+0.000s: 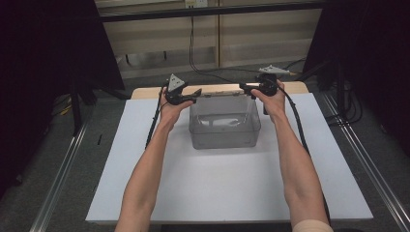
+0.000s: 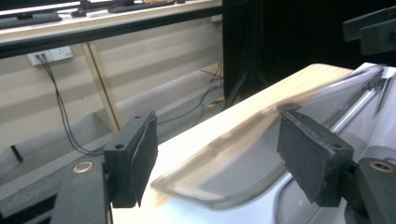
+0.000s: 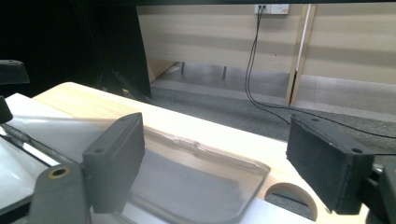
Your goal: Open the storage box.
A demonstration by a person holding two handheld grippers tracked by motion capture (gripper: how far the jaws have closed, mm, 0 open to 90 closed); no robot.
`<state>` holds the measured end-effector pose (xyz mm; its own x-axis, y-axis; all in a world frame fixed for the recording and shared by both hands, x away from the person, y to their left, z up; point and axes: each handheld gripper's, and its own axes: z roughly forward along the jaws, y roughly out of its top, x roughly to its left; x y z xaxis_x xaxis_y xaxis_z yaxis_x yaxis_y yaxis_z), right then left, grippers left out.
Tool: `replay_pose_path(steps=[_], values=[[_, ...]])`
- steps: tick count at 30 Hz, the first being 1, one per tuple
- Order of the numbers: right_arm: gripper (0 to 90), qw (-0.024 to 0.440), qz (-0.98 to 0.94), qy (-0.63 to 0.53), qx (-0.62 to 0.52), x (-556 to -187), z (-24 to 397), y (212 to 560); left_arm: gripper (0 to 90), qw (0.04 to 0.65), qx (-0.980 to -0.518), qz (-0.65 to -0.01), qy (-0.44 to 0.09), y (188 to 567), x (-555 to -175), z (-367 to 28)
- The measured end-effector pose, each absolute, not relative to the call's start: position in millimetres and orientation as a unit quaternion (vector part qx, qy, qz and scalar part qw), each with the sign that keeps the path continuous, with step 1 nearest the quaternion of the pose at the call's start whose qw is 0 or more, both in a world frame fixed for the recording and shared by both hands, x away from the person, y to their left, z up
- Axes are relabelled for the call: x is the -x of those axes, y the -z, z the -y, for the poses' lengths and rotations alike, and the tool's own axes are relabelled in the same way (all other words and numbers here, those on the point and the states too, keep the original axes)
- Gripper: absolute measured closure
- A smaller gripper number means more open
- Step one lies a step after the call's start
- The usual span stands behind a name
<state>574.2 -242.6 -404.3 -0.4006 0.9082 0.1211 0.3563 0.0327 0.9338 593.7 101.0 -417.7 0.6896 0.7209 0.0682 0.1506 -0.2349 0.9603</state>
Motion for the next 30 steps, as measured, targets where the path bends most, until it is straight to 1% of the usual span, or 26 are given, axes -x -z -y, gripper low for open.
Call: replay_pose_path(steps=[5, 9, 12, 14, 30], values=[[17.4, 0.279, -0.666, -0.507, -0.47, -573.4, 239.8, 402.7, 24.4, 0.544, -0.737, -0.3, -0.265, 414.1, -593.3, -103.2], [9.8, 0.285, -0.66, -0.504, -0.479, -572.0, 240.6, 400.8, 17.5, 0.54, -0.738, -0.311, -0.259, 413.6, -592.7, -104.8], [7.9, 0.286, -0.659, -0.5, -0.484, -570.2, 240.6, 400.2, 11.0, 0.532, -0.739, -0.325, -0.256, 413.8, -592.3, -106.1], [6.4, 0.286, -0.657, -0.501, -0.486, -570.0, 240.1, 400.3, 10.4, 0.532, -0.737, -0.331, -0.255, 412.8, -592.0, -107.4], [3.9, 0.291, -0.653, -0.501, -0.489, -565.8, 239.4, 397.7, 6.2, 0.525, -0.739, -0.343, -0.247, 409.7, -588.9, -109.5]])
